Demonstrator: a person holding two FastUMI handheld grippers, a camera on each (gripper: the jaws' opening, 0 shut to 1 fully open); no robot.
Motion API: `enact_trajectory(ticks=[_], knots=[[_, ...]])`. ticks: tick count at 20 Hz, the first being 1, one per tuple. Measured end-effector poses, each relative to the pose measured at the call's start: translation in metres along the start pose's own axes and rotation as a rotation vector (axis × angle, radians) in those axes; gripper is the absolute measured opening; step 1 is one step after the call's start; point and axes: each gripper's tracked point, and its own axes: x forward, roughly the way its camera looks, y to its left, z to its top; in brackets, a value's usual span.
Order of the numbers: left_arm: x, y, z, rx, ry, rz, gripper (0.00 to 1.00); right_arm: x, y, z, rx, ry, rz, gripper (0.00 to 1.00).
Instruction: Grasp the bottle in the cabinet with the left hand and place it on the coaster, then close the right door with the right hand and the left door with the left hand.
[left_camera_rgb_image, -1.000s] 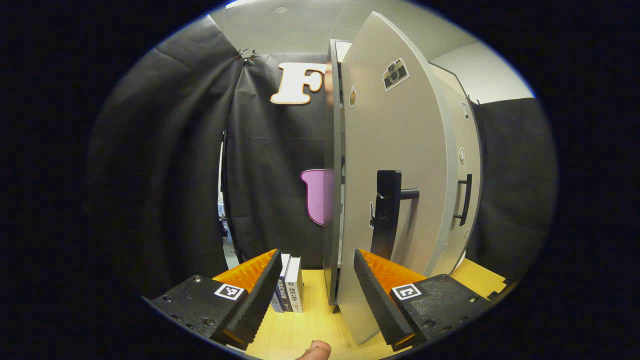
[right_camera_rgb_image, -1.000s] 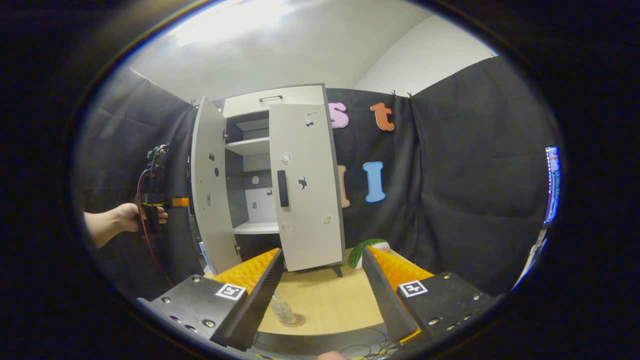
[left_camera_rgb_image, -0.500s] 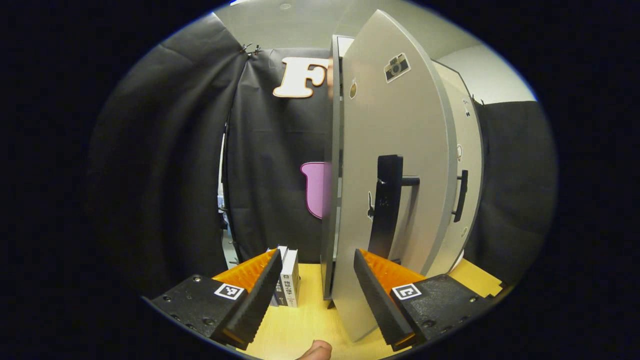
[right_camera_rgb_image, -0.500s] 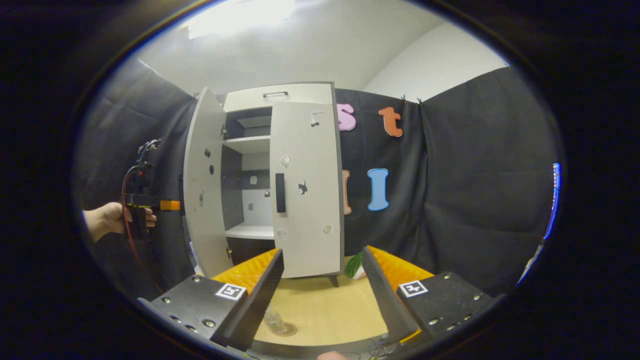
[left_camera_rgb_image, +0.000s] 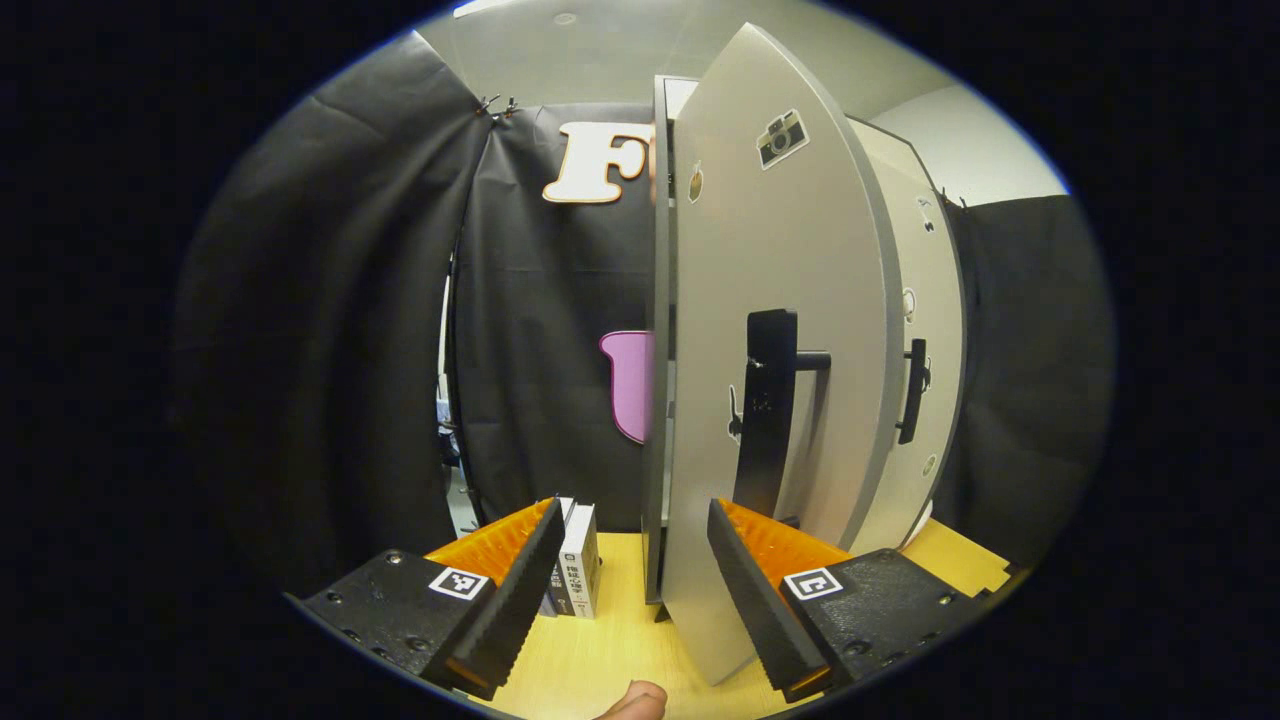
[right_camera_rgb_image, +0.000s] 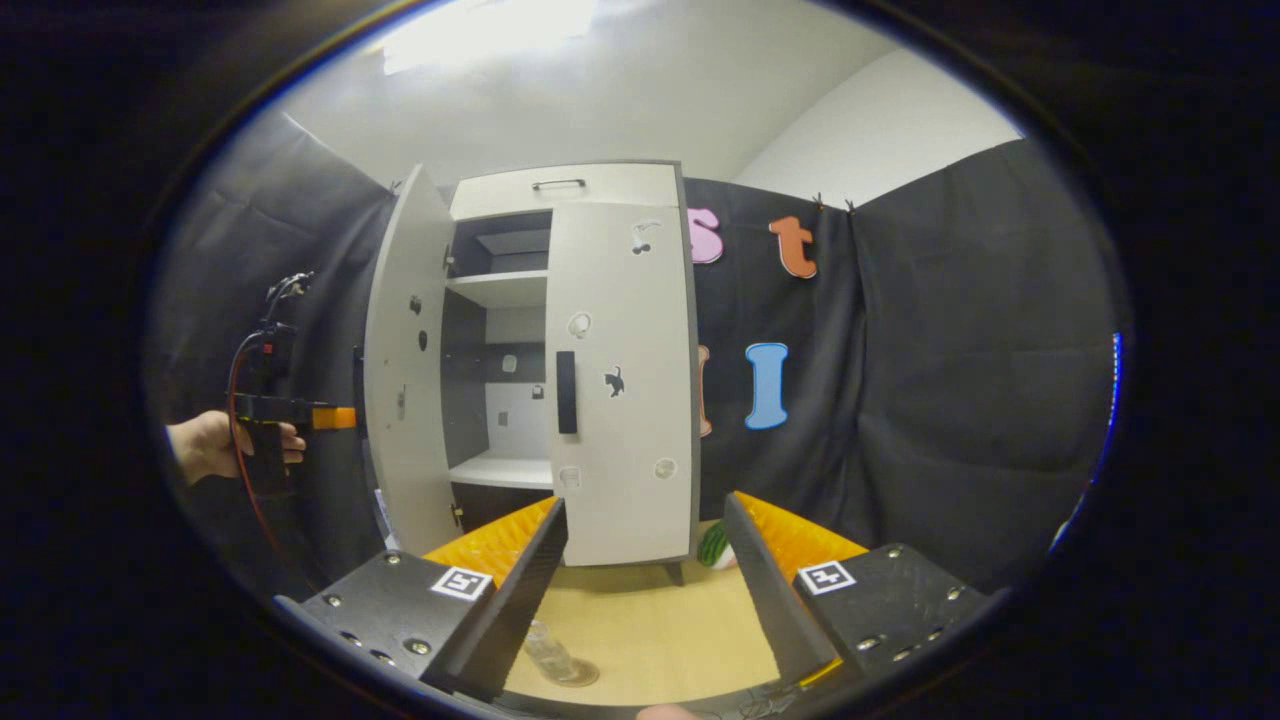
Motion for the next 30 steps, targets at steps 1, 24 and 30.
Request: enact_trajectory(ticks=[1, 24, 30], knots=[[0.001, -0.003, -0.001, -0.001, -0.002, 0.0, 0.92, 0.002, 0.0, -0.001, 0.0, 0.002, -0.006, 0.96], [0.027, -0.027, 0.004, -0.001, -0.015, 0.035, 0.92, 0.068, 0.028, 0.008, 0.004, -0.019, 0.026, 0.99], [0.035, -0.041, 0.005, 0.013, -0.009, 0.02, 0.92, 0.073, 0.024, 0.014, 0.004, -0.023, 0.022, 0.96]])
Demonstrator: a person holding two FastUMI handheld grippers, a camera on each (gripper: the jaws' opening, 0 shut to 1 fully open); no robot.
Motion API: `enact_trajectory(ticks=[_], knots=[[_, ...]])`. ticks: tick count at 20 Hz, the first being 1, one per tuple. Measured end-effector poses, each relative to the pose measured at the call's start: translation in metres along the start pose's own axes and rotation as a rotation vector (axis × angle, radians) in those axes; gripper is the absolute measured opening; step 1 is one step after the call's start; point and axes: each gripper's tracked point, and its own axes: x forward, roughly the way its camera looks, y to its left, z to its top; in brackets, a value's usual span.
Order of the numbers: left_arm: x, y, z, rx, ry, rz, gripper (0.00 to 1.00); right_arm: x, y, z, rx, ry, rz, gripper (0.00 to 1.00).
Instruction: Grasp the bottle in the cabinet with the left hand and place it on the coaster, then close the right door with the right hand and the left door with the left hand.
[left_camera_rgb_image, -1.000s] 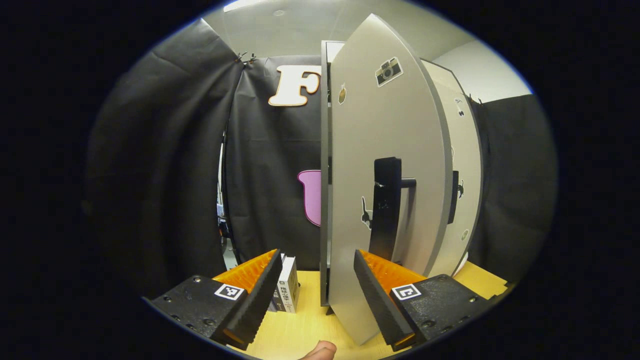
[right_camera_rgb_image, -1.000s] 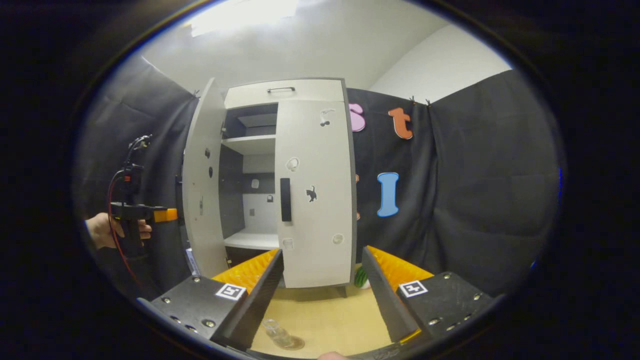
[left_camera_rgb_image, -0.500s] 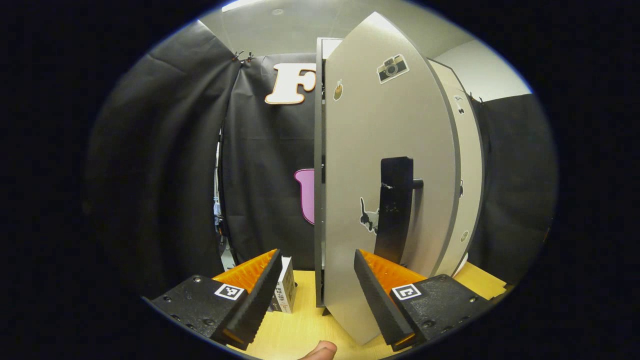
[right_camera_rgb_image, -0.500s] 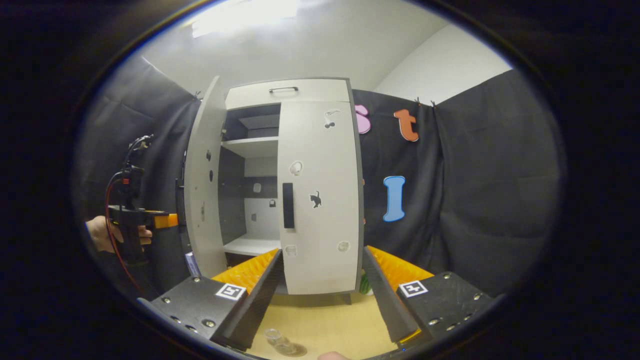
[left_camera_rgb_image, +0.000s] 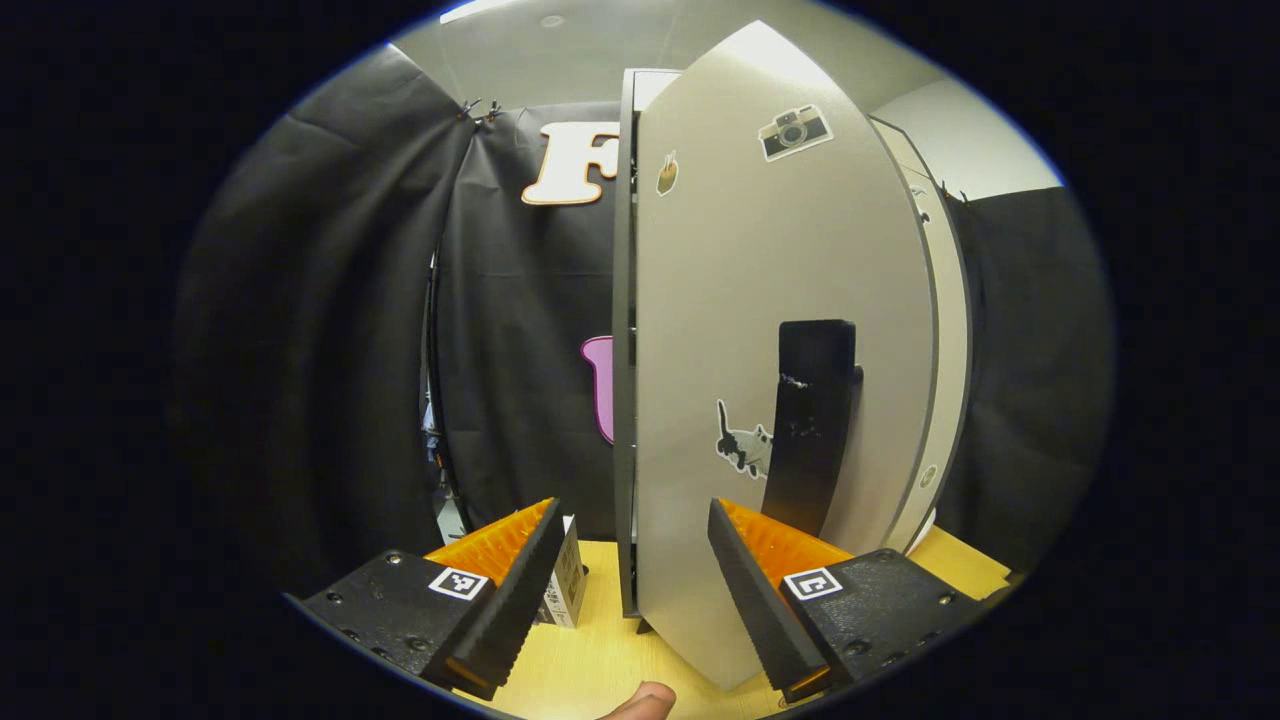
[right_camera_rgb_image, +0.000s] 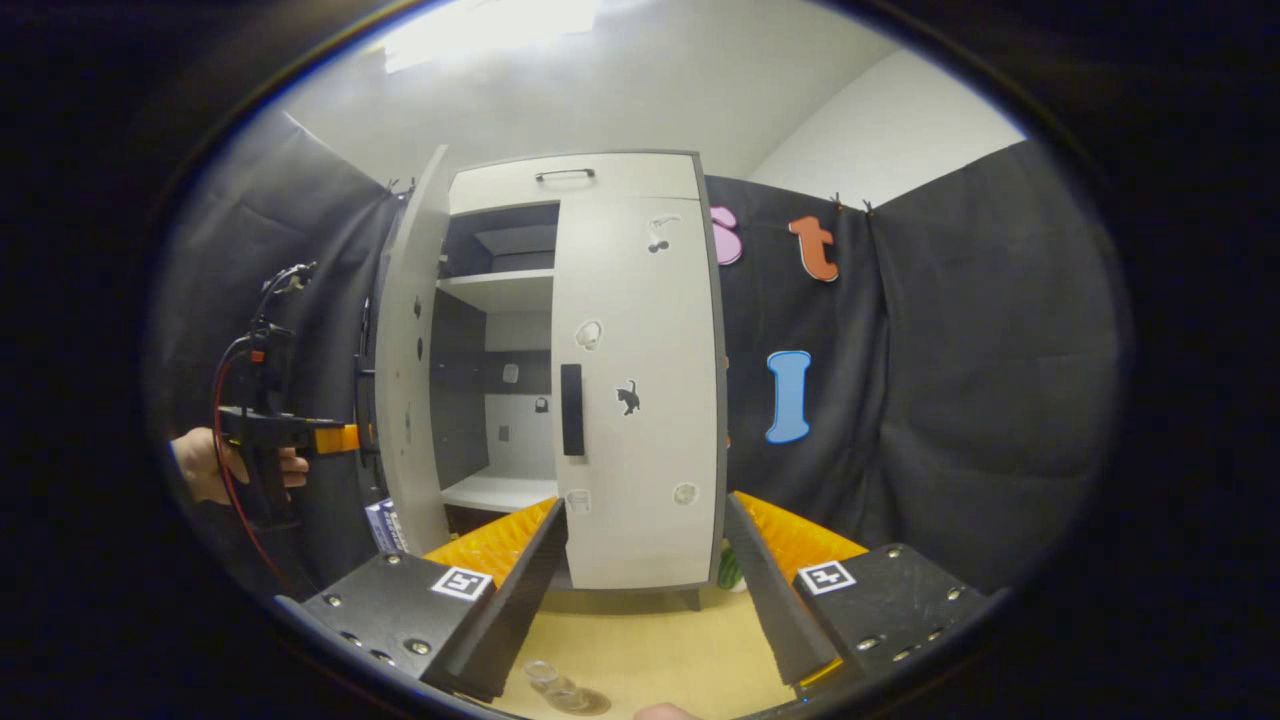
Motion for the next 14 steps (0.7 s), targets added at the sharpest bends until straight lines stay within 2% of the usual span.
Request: enact_trajectory(ticks=[4, 5, 8, 9, 10, 14], knots=[[0.007, -0.02, -0.001, 0.001, 0.008, -0.029, 0.89, 0.004, -0.005, 0.006, 0.001, -0.004, -0.011, 0.96], [0.01, -0.025, -0.001, 0.0, 0.011, -0.039, 0.92, 0.004, -0.007, 0.007, 0.001, -0.003, -0.016, 0.96], [0.013, -0.039, -0.002, -0.009, 0.015, -0.056, 0.92, 0.004, -0.009, 0.012, -0.011, -0.014, -0.016, 0.96], [0.013, -0.043, -0.003, -0.007, 0.016, -0.061, 0.89, 0.005, -0.01, 0.014, -0.016, -0.019, -0.014, 0.96], [0.012, -0.045, -0.003, -0.001, 0.013, -0.062, 0.92, 0.005, -0.011, 0.014, -0.018, -0.022, -0.015, 0.96], [0.002, -0.052, 0.0, 0.032, 0.003, -0.06, 0.92, 0.007, -0.013, 0.015, -0.012, -0.01, -0.014, 0.96]])
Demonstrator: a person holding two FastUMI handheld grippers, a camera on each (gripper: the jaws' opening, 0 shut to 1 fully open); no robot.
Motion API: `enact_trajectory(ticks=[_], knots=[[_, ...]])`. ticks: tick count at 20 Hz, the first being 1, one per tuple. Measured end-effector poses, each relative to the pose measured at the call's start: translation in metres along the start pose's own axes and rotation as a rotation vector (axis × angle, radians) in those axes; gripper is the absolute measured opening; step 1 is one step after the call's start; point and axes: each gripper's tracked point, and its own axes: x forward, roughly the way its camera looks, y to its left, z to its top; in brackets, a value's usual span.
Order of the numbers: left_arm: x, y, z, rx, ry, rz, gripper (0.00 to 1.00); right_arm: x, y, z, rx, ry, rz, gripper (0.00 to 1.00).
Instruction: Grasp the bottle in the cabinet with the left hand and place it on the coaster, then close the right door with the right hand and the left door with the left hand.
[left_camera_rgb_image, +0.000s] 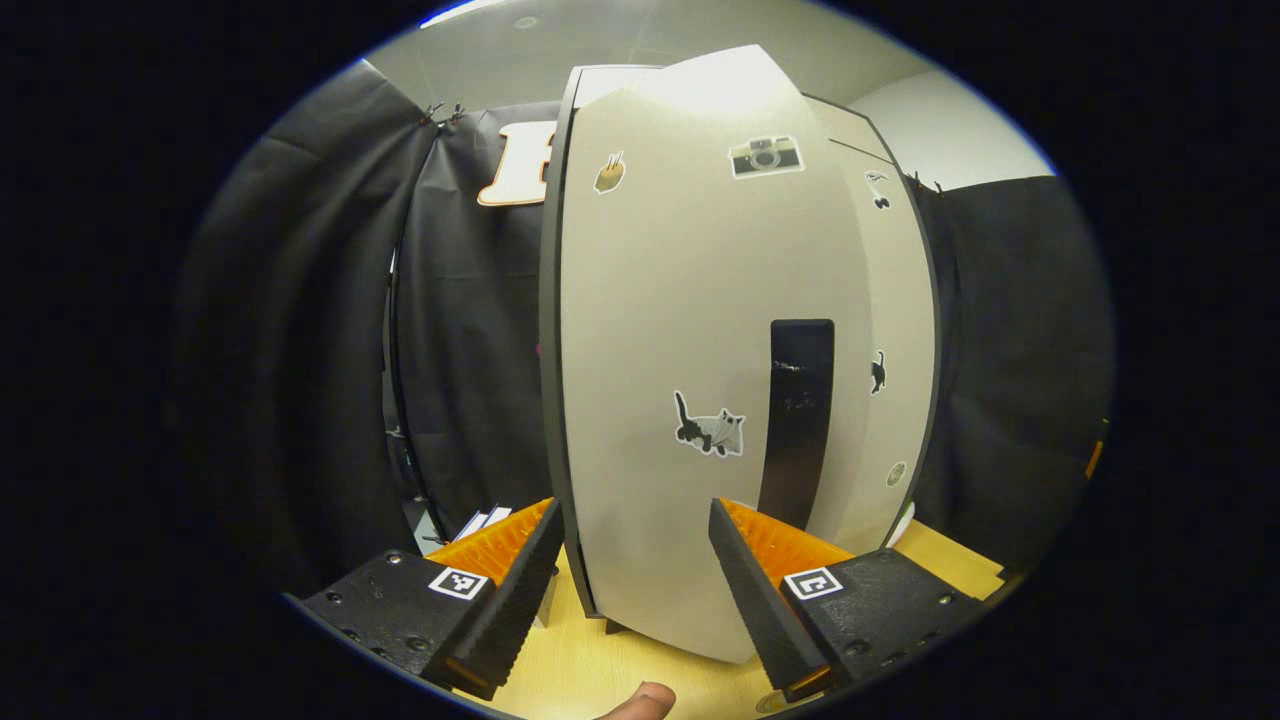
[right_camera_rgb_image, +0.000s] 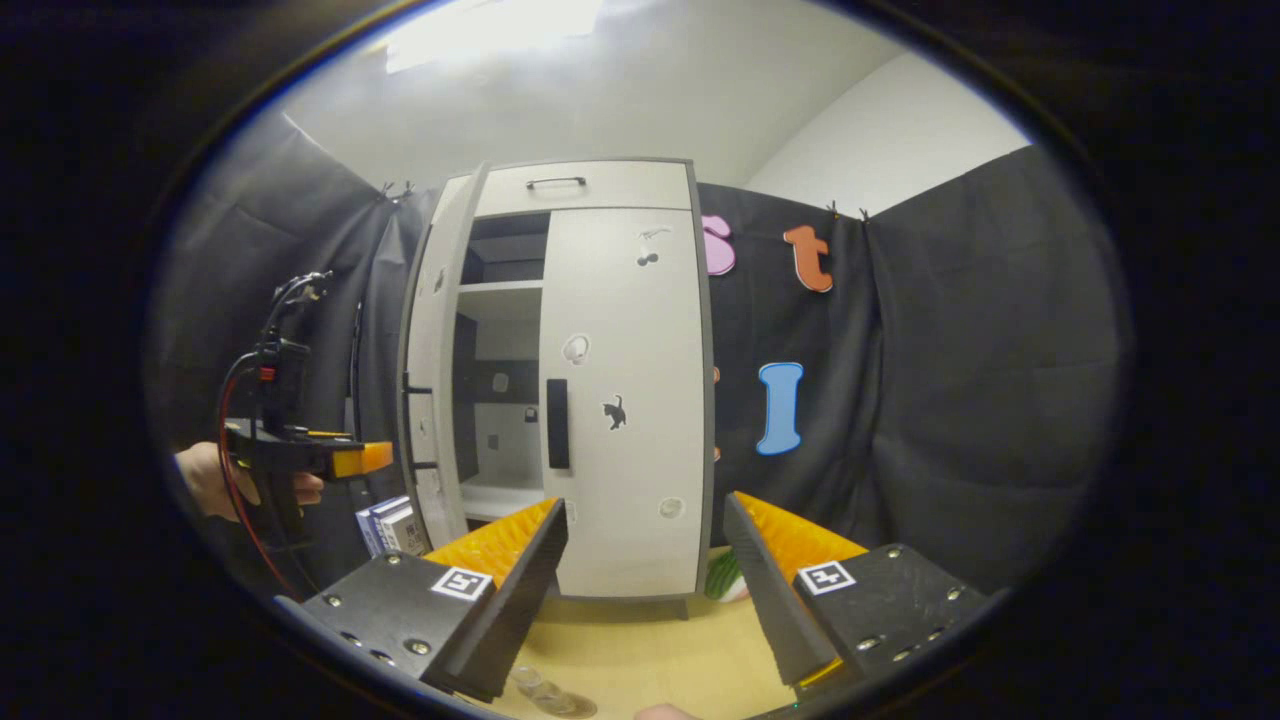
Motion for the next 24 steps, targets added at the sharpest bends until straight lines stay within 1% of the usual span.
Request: enact_trajectory(ticks=[3, 4, 5, 7, 8, 9, 11, 12, 15, 17, 19, 21, 23, 24], knots=[[-0.011, -0.005, -0.004, 0.016, -0.003, 0.003, 0.92, -0.005, 0.004, 0.002, -0.002, -0.001, 0.009, 0.96], [-0.018, -0.007, -0.007, 0.016, 0.0, 0.001, 0.89, -0.007, 0.004, 0.003, -0.002, -0.006, 0.012, 0.96], [-0.024, -0.006, -0.009, 0.016, 0.003, 0.006, 0.92, -0.009, 0.006, 0.004, -0.003, -0.011, 0.018, 0.96], [-0.037, -0.006, -0.01, 0.015, -0.007, 0.018, 0.92, -0.012, 0.01, 0.004, -0.004, -0.01, 0.033, 0.96], [-0.043, -0.005, -0.011, 0.015, -0.008, 0.031, 0.92, -0.014, 0.01, 0.004, -0.005, -0.009, 0.035, 0.92], [-0.049, -0.003, -0.014, 0.013, -0.006, 0.046, 0.92, -0.014, 0.01, 0.004, -0.002, -0.002, 0.032, 0.96], [-0.062, -0.006, -0.015, 0.008, -0.015, 0.055, 0.92, -0.016, 0.009, 0.006, -0.003, -0.003, 0.031, 0.95], [-0.069, -0.009, -0.014, 0.011, -0.025, 0.052, 0.9, -0.016, 0.011, 0.009, -0.011, -0.011, 0.036, 0.96], [-0.089, -0.01, -0.016, 0.03, -0.035, 0.072, 0.93, -0.017, 0.012, 0.014, -0.032, -0.022, 0.041, 0.95], [-0.099, -0.014, -0.013, 0.011, -0.047, 0.079, 0.95, -0.018, 0.014, 0.017, -0.024, -0.028, 0.048, 0.96], [-0.105, -0.023, -0.009, -0.009, -0.046, 0.052, 0.94, -0.019, 0.017, 0.019, -0.015, -0.033, 0.052, 0.96], [-0.112, -0.024, -0.003, -0.006, -0.047, 0.049, 0.95, -0.02, 0.017, 0.02, -0.013, -0.03, 0.047, 0.95], [-0.119, -0.017, 0.004, -0.023, -0.064, 0.089, 0.95, -0.022, 0.02, 0.019, -0.007, -0.024, 0.05, 0.95], [-0.121, -0.017, 0.004, -0.033, -0.066, 0.097, 0.94, -0.023, 0.021, 0.019, -0.004, -0.022, 0.048, 0.92]])
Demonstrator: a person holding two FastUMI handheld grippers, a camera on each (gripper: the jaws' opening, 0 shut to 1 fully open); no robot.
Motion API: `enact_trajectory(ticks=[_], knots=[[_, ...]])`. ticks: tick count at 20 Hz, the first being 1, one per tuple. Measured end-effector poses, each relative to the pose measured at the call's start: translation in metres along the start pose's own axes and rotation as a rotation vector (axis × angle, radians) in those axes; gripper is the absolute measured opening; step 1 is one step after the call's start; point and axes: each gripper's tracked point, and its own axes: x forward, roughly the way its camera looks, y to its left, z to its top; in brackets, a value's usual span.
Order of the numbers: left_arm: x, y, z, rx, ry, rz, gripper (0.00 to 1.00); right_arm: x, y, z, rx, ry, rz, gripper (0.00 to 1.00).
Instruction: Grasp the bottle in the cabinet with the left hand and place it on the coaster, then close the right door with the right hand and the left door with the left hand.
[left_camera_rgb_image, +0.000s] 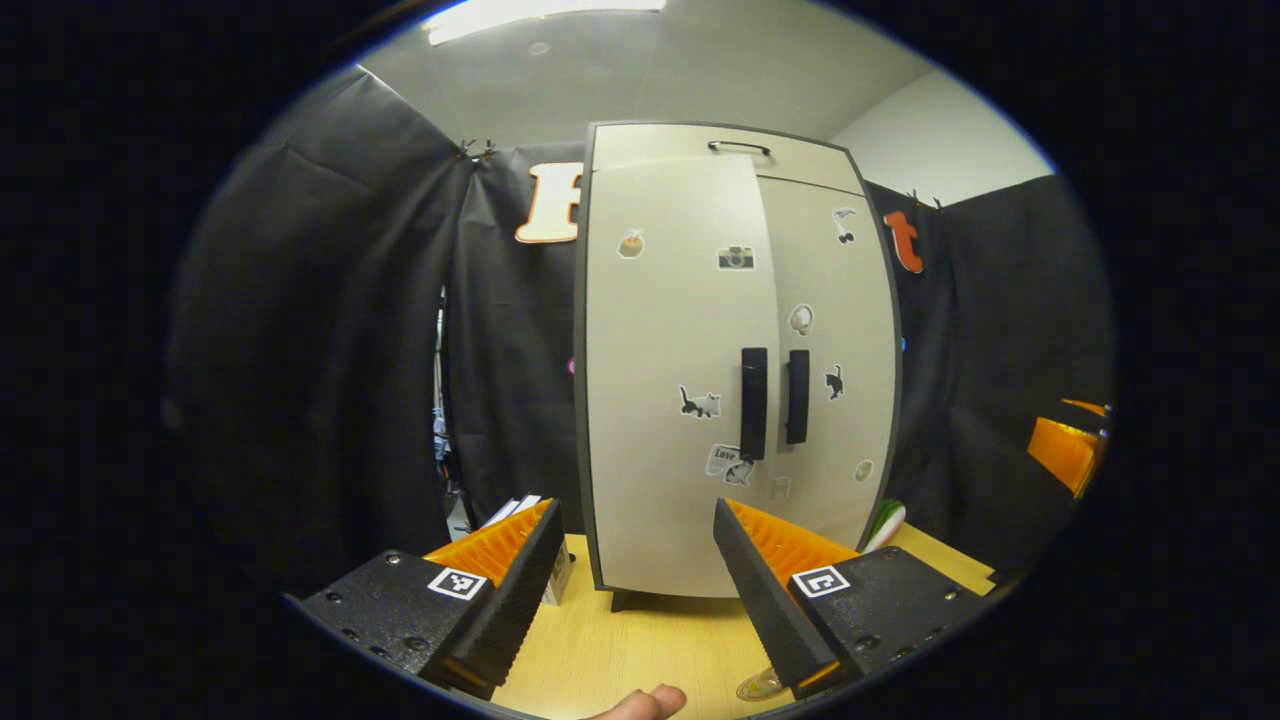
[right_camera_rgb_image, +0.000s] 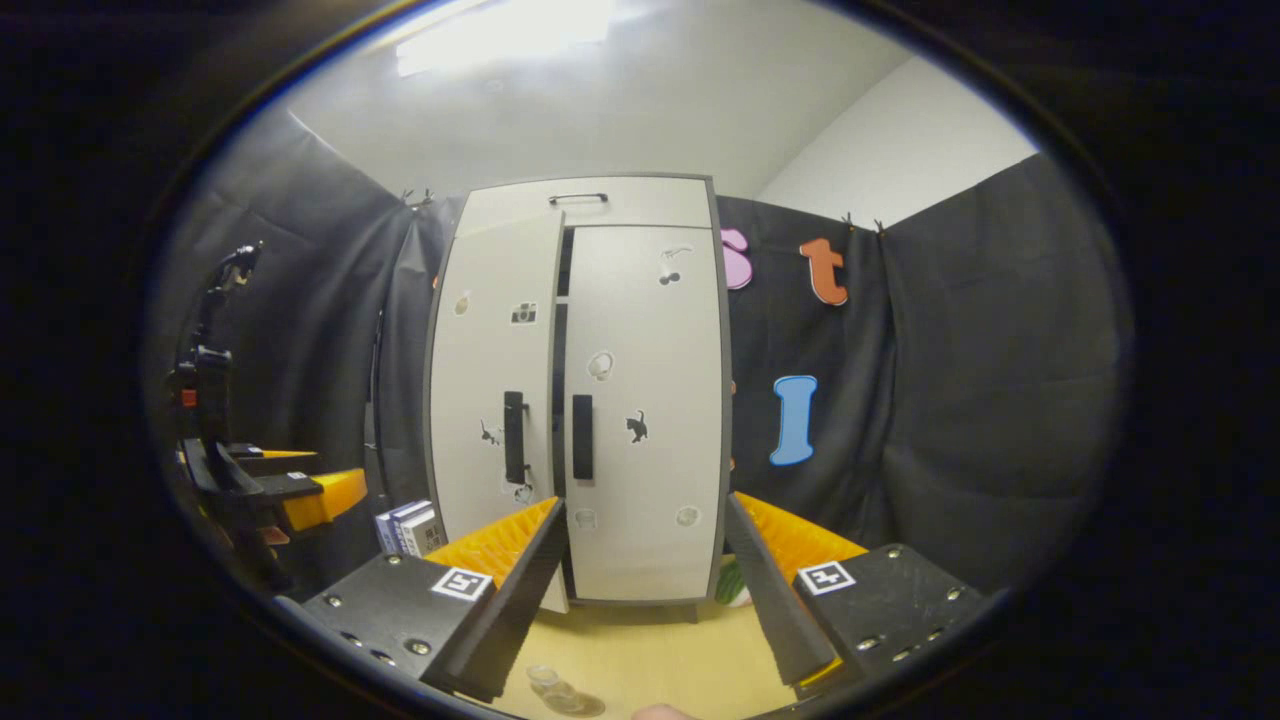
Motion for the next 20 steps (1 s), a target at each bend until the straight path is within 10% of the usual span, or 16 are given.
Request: enact_trajectory(ticks=[20], knots=[[0.016, -0.066, -0.005, 0.024, -0.039, -0.163, 0.96, 0.006, -0.025, -0.007, -0.015, -0.014, -0.061, 0.96]])
